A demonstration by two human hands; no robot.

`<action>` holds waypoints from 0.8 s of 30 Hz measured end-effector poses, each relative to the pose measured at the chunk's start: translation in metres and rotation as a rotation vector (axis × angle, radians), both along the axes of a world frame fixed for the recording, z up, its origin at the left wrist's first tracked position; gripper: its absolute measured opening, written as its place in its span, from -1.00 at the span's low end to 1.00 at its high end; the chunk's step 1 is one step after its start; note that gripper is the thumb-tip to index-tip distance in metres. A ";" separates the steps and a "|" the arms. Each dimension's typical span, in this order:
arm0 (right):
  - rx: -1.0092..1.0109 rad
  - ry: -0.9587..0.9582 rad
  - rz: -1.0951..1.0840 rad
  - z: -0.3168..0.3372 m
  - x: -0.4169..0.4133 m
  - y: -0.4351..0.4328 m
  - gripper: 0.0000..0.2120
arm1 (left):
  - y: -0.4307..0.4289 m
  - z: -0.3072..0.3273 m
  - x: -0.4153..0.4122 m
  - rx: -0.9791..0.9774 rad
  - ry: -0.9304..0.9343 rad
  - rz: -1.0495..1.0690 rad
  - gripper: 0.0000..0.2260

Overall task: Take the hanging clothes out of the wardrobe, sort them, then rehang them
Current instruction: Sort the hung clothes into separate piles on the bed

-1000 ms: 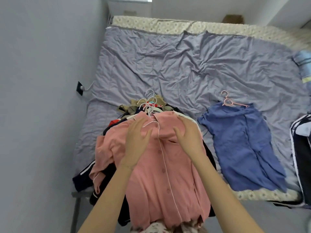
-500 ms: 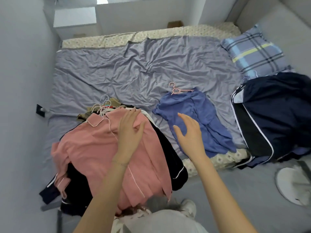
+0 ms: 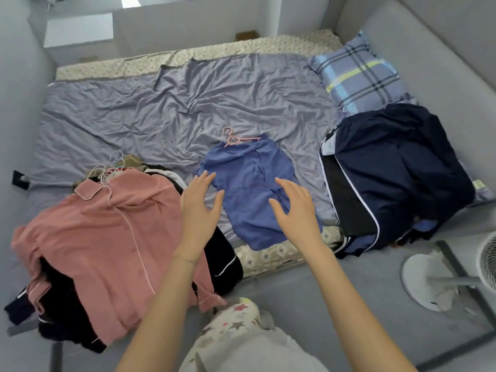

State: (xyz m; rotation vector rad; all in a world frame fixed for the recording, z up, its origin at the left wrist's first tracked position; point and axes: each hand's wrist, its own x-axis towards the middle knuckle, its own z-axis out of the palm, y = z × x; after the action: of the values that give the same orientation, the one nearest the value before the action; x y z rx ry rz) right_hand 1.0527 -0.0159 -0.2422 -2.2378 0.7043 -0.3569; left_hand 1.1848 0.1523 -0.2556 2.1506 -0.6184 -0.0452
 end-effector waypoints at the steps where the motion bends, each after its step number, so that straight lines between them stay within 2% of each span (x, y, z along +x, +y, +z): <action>1: -0.002 0.002 0.005 -0.001 -0.001 -0.010 -0.56 | -0.007 -0.001 -0.001 0.002 0.006 0.004 -0.63; 13: -0.014 0.070 0.055 -0.024 0.049 -0.113 -0.50 | -0.092 -0.048 0.053 -0.051 0.147 0.058 -0.61; 24: 0.019 0.217 0.199 -0.082 0.150 -0.191 -0.48 | -0.161 -0.103 0.128 0.084 0.264 0.163 -0.59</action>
State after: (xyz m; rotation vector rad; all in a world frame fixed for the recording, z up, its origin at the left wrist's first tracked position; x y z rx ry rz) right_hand 1.2032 -0.2066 -0.3245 -2.3253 0.5847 -0.0095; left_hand 1.3124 -0.0089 -0.3590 2.2203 -0.2922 -0.2654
